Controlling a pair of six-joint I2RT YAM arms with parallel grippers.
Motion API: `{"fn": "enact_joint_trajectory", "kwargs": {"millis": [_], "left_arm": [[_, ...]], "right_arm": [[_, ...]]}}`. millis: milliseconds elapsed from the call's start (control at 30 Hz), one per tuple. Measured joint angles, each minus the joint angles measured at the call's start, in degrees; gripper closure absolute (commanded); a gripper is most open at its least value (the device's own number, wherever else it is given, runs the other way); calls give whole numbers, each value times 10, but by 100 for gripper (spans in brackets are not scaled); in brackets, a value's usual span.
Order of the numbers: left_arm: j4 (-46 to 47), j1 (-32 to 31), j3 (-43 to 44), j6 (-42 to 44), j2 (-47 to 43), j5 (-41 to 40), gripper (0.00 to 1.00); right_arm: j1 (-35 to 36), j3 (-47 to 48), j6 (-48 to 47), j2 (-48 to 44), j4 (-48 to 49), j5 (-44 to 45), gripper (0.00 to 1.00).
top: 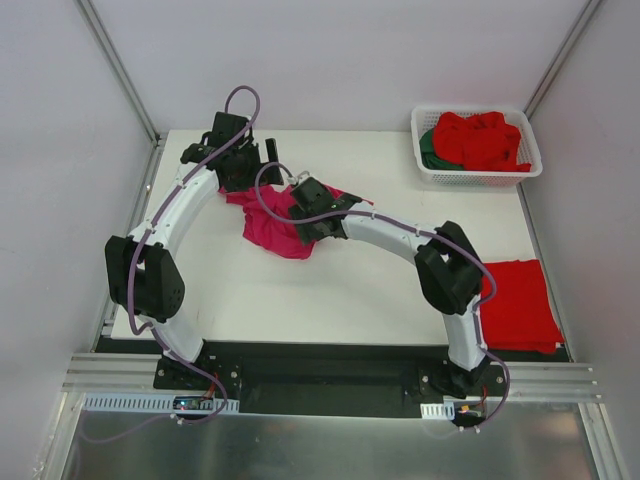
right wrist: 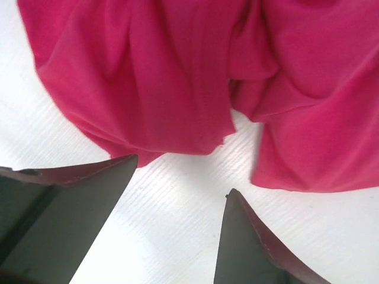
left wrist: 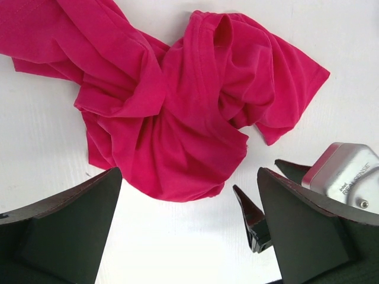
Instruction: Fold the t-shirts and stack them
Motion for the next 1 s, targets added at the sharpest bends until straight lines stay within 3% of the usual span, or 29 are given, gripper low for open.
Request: {"fn": "enact_joint_trajectory", "kwargs": {"millis": [200, 400, 667, 1000], "left_arm": [[0, 0, -6, 0, 0, 4, 1], [-1, 16, -23, -4, 0, 17, 0], [22, 138, -56, -34, -3, 100, 1], [62, 148, -75, -67, 1, 186, 1]], "right_arm": [[-8, -24, -8, 5, 49, 20, 31], [-61, -73, 22, 17, 105, -56, 32], [-118, -77, 50, 19, 165, -142, 32], [-132, -85, 100, 19, 228, -276, 34]]}}
